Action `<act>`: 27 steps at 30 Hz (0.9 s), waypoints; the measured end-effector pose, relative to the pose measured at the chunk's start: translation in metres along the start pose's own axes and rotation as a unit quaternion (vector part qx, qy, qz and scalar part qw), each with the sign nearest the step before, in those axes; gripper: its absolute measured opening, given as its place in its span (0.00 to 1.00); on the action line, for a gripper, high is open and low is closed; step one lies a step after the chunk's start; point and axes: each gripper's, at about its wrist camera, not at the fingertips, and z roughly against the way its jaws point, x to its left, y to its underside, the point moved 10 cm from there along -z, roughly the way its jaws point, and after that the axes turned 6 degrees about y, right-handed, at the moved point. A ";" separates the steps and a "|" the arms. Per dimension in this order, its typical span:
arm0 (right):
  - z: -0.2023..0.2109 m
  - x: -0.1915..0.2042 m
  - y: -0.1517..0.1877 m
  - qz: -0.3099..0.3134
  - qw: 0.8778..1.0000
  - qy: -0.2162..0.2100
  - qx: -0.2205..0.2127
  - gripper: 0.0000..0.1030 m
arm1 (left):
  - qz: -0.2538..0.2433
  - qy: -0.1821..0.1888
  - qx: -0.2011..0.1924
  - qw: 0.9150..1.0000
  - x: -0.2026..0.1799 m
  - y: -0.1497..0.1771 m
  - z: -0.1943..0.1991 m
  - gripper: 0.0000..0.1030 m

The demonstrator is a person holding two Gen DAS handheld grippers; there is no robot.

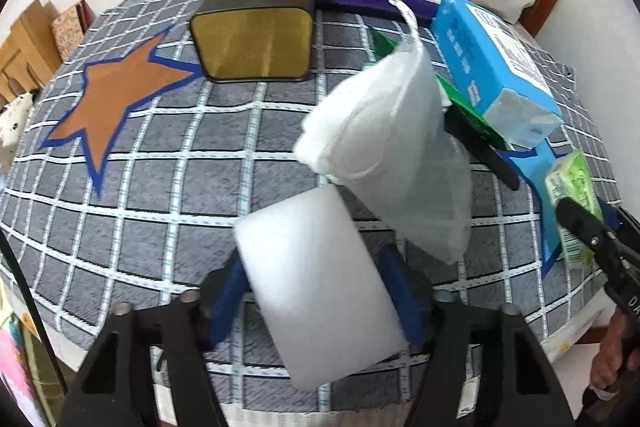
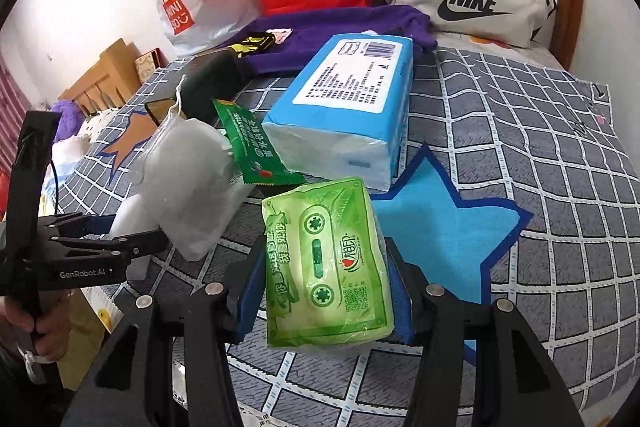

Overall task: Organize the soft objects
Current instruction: 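Grasp the white foam block with the left tool while the right tool grasps the green tissue pack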

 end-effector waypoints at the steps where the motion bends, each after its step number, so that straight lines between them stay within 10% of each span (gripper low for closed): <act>1: 0.001 -0.001 0.000 -0.002 1.000 -0.001 0.000 0.52 | 0.002 0.007 -0.002 1.000 0.001 0.001 0.002 0.58; 27: 0.049 0.007 -0.106 -0.015 0.996 -0.021 -0.084 0.52 | -0.023 0.011 -0.152 0.988 0.015 -0.110 0.102 0.57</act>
